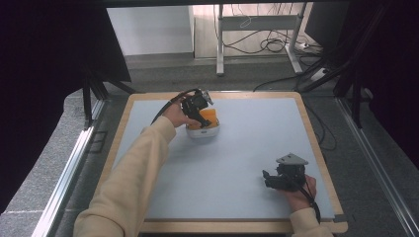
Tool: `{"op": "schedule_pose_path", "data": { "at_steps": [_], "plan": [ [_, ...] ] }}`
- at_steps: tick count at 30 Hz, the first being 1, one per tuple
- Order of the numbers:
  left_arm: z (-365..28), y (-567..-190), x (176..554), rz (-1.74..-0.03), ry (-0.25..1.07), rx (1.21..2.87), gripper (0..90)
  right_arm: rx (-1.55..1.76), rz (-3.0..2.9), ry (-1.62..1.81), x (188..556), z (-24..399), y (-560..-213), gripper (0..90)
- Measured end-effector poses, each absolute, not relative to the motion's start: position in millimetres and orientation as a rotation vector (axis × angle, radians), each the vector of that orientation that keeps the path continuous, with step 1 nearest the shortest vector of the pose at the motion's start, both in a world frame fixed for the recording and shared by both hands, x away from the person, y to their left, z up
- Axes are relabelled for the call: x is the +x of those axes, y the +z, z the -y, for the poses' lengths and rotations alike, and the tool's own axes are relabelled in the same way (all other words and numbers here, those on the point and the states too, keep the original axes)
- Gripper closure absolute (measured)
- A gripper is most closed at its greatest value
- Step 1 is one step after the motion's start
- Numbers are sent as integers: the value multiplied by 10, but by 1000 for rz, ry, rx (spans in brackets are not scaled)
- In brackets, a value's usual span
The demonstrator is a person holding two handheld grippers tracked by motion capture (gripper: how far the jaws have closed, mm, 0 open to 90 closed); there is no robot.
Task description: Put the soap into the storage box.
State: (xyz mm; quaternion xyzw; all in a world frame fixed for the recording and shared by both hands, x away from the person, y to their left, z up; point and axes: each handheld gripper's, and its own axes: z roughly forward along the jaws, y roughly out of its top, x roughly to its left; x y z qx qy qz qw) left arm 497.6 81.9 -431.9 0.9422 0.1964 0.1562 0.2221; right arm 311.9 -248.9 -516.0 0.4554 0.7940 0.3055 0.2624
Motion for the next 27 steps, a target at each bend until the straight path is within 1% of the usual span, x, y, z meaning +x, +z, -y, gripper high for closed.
{"op": "schedule_pose_path", "data": {
  "at_steps": [2,4,5,8,9,14,21,27],
  "plan": [
    [-822,-4319,4970,-556,434,2607,181,1233,-2147,827,3118,2486,-5160,123],
    [-840,-4314,4953,-578,428,2591,169,1232,-2148,825,3117,2482,-5162,123],
    [-867,-4298,4942,-606,404,2565,164,1234,-2150,824,3119,2484,-5162,123],
    [-900,-4279,4930,-640,371,2534,163,1235,-2150,823,3121,2487,-5163,123],
    [-939,-4257,4906,-671,346,2498,162,1240,-2147,823,3122,2490,-5164,123],
    [-1022,-4222,4809,-696,298,2446,164,1240,-2146,821,3122,2490,-5165,123],
    [-1188,-4218,4554,-741,253,2379,185,1241,-2146,820,3119,2481,-5166,123],
    [-1361,-4257,4180,-764,287,2338,193,1244,-2141,820,3113,2471,-5164,123]
  ]
}}
